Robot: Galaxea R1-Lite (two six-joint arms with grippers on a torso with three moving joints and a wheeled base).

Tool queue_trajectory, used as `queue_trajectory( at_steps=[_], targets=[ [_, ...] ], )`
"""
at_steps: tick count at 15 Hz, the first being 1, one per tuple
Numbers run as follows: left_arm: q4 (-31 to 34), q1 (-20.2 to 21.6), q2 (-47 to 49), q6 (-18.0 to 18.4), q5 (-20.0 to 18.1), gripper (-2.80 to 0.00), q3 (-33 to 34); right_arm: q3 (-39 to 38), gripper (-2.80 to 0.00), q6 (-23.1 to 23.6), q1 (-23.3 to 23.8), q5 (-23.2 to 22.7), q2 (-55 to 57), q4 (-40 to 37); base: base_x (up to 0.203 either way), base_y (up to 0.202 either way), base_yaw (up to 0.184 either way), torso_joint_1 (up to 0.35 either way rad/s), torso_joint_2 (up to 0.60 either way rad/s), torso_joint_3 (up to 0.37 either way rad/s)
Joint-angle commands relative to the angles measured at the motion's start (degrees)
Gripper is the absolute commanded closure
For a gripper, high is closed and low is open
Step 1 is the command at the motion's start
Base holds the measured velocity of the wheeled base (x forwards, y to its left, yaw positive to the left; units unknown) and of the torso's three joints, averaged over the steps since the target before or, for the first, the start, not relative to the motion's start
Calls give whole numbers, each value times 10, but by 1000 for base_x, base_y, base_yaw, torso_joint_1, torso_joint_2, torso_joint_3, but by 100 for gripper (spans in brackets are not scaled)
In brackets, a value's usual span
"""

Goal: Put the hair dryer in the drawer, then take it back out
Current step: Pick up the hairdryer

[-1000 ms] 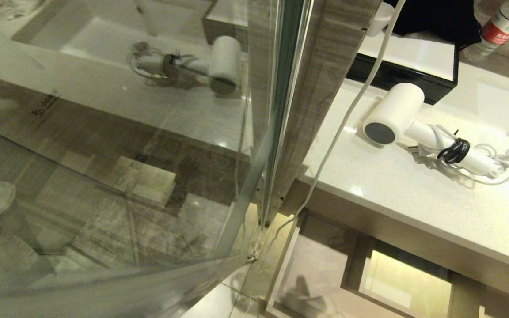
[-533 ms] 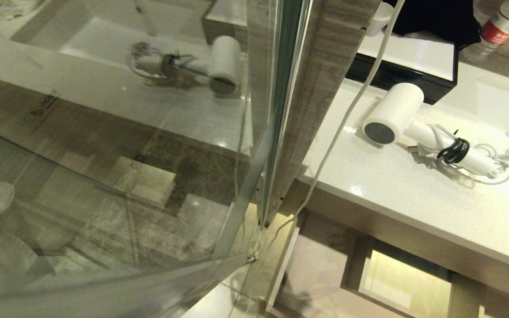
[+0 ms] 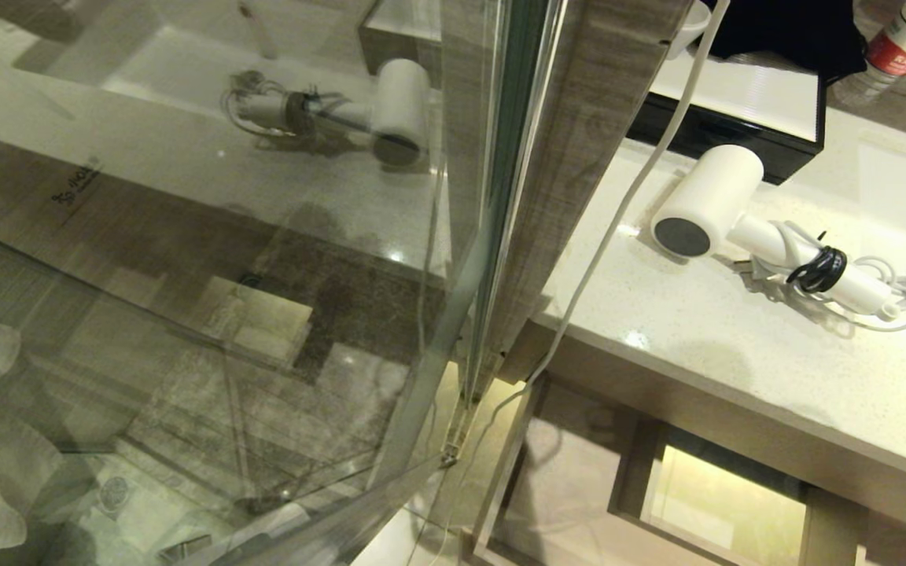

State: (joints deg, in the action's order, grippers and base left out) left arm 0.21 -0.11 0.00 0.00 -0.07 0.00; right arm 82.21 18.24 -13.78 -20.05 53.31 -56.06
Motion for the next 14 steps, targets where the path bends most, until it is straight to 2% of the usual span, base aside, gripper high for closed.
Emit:
queue_trajectory(
  at_steps=[1,2,4,6,7,10,12,14],
  targets=[
    [0,0,0,0,0,0,0,0,0,54,13,-12,94,-12,0,0,0,-22,41,22],
    [0,0,0,0,0,0,1,-2,-280,85,26,-16,112,-14,0,0,0,-27,50,18],
    [0,0,0,0,0,0,1,-4,-280,166,45,2,144,-6,0,0,0,-22,37,18],
    [0,0,0,0,0,0,1,0,-280,250,67,50,169,-5,0,0,0,-14,30,12],
    [0,0,0,0,0,0,1,0,-280,278,78,58,184,-4,0,0,0,0,0,0],
    [0,-1,0,0,0,0,0,31,-280,299,85,67,234,16,0,0,0,-2,9,3],
    [0,0,0,0,0,0,0,57,-280,320,85,108,271,32,0,0,0,0,0,0],
    [0,0,0,0,0,0,1,69,-280,325,84,122,293,64,0,0,0,0,0,0]
  ],
)
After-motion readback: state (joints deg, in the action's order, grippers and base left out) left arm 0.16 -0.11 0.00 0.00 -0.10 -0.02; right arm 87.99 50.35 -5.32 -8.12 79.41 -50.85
